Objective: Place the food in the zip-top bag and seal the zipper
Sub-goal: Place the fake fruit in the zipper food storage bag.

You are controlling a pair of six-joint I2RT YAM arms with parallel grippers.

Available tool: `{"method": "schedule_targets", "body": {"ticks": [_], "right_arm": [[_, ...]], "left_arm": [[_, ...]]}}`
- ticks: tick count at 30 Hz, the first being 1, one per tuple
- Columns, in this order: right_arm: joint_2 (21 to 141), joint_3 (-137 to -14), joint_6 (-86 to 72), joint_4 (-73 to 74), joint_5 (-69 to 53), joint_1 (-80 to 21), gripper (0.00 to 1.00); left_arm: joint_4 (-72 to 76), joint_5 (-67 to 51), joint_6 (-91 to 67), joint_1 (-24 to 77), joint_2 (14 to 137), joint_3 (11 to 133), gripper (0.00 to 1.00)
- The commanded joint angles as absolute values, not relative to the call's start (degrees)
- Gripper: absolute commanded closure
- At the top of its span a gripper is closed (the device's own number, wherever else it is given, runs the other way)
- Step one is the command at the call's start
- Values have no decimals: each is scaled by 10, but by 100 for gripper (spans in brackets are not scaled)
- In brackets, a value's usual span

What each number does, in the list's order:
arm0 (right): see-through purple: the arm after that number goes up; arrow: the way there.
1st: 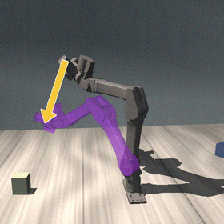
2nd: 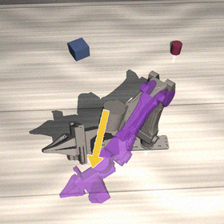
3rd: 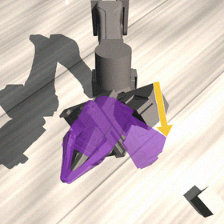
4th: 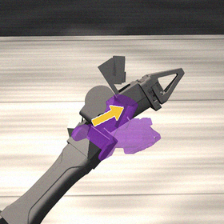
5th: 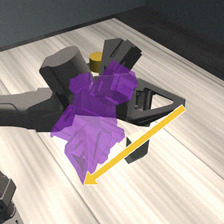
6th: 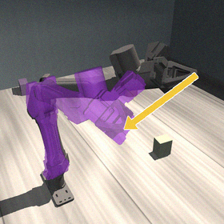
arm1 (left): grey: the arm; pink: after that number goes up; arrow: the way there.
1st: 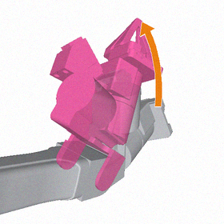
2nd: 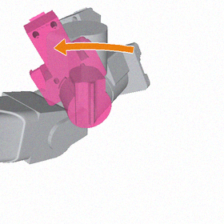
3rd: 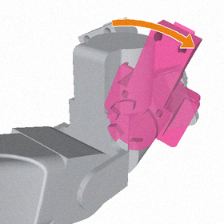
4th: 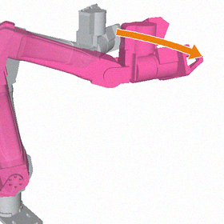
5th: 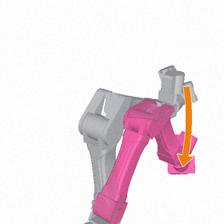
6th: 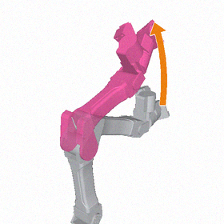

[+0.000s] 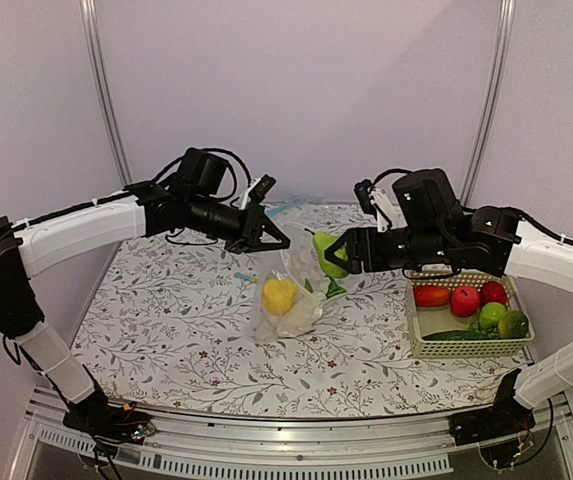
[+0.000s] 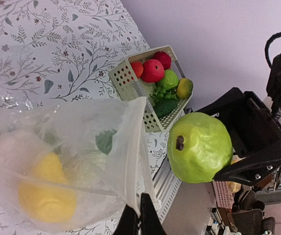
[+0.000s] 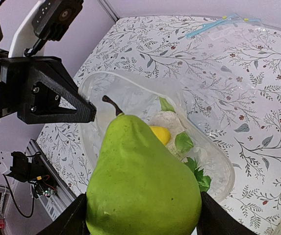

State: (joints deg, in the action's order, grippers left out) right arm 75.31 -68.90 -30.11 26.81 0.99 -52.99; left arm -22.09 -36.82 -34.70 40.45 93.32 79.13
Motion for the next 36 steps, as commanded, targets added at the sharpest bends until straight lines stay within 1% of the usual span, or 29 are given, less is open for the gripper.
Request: {"method": "schedule_targets", "body": {"ticks": [1,10,17,21,25,31,33,36], "right_arm": [[775,-704,-276,243,-9,-537,39],[854,-723,-273,238,-3,-542,39],[918,-759,-269,212,77,-542,39],[958,-785,-265,205,83,-542,36],[984,-793,-264,202,84,-542,27],[982,-785,-263,201,93,-542,5],[975,-781,-262,201,97,-542,2],[964,-778,-259,202,100,-542,1]], "left_arm": [[-221,-373,-335,411,925,803,100],[-214,-380,-334,412,926,803,100],[-213,-395,-331,414,932,804,100],[-213,-398,-330,415,932,804,100],[-215,-395,-328,415,931,804,100],[-218,-388,-325,415,932,805,100],[-219,-386,-325,414,932,806,100],[-218,-384,-325,413,932,806,100]]}}
